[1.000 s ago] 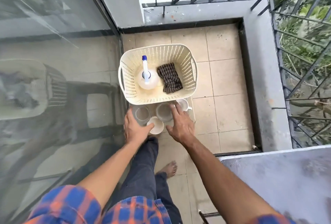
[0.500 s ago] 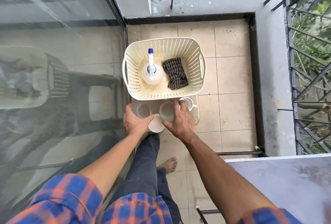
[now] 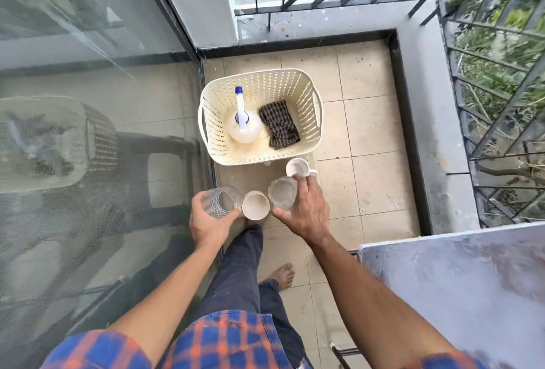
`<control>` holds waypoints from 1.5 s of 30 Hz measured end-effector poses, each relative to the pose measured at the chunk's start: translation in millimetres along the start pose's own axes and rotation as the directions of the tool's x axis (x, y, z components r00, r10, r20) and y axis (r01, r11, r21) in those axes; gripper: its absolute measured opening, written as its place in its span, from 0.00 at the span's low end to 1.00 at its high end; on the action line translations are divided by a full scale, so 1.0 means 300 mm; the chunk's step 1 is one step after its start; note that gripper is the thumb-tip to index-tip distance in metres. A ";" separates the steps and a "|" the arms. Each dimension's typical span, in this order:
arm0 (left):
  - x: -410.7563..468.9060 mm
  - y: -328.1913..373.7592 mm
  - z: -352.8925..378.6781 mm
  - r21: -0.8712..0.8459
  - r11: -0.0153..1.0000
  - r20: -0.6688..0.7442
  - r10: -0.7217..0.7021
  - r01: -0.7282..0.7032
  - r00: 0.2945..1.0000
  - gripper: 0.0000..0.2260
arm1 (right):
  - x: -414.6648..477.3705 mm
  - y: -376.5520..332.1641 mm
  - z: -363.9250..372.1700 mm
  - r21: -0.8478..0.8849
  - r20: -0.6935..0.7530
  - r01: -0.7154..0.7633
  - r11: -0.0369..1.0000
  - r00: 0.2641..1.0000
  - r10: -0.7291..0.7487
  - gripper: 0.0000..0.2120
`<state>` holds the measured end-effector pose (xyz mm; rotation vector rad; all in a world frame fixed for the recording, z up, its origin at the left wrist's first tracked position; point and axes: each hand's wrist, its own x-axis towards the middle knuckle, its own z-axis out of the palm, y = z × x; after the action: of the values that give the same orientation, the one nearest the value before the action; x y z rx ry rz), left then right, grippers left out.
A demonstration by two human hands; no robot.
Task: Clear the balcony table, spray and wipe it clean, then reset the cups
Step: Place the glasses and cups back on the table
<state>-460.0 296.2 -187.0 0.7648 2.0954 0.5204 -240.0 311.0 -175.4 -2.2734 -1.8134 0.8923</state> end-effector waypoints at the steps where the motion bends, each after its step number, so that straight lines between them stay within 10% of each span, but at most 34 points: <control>1: -0.015 0.000 -0.006 -0.009 1.000 0.003 0.012 -0.012 1.000 0.38 | -0.025 0.010 -0.015 0.024 -0.035 -0.011 1.000 0.999 0.012 0.45; 17: -0.342 0.251 -0.104 -0.128 0.905 0.127 0.421 -0.406 0.898 0.33 | -0.548 0.132 -0.397 0.441 -0.392 -0.044 0.897 0.889 0.236 0.44; 25: -0.732 0.472 0.124 -0.142 0.697 0.496 0.664 -0.703 0.559 0.41 | -0.971 0.497 -0.532 0.585 -0.543 -0.199 0.786 0.624 0.562 0.39; 37: -1.281 0.654 0.675 -0.153 0.246 0.835 0.550 -0.957 0.008 0.43 | -1.441 0.923 -0.629 0.798 -0.439 -0.382 0.467 0.163 0.883 0.37; 45: -1.453 0.797 1.079 -0.216 0.113 0.882 0.449 -0.970 -0.144 0.40 | -1.334 1.150 -0.756 0.845 -0.367 -0.409 0.344 0.025 0.930 0.37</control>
<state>90.5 205.6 14.7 2.2449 0.4464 -0.0141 121.4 -92.8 16.6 -2.3647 0.2184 0.0515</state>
